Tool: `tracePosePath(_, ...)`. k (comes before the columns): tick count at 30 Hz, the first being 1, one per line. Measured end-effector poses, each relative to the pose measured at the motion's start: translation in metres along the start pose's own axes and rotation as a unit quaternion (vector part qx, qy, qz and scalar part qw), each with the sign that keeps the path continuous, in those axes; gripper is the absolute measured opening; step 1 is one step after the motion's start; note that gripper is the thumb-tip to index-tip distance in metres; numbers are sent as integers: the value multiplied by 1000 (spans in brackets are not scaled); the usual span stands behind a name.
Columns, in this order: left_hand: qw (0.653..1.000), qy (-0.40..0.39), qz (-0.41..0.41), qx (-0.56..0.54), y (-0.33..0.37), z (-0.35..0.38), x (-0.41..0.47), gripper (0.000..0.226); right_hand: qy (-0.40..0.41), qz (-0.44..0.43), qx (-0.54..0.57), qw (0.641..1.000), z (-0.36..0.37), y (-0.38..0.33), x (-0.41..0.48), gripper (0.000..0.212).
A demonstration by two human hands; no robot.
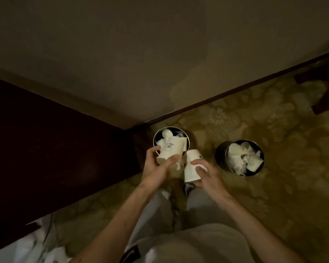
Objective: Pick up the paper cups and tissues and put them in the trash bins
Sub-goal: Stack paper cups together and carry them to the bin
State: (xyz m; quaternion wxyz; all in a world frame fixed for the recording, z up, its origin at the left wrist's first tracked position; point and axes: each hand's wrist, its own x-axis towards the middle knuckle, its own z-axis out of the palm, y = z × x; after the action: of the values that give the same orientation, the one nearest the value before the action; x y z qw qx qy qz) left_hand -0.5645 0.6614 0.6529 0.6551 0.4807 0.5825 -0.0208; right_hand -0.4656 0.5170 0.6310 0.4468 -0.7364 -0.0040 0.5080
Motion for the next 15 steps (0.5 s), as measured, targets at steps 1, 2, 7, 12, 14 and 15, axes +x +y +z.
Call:
tracePosePath(1,1000,24,-17,3,-5,-1,21,61,-1,7,-12,1000,-2,4,15,27)
tracePosePath(2,998,44,-34,6,-10,-2,43,63,0,11,-23,1000,-4,8,31,25)
tracePosePath(7,992,87,-62,71,-51,-5,165,62,24,13,-27,999,-9,41,103,22)
tracePosePath(12,970,66,2,233,-84,10,274,53,41,19,-12,999,-10,94,157,29)
tracePosePath(14,941,30,60,331,-94,18,312,56,29,21,-1,999,-8,116,175,30)
tracePosePath(15,920,14,92,380,-99,23,329,59,25,30,18,999,-7,127,183,29)
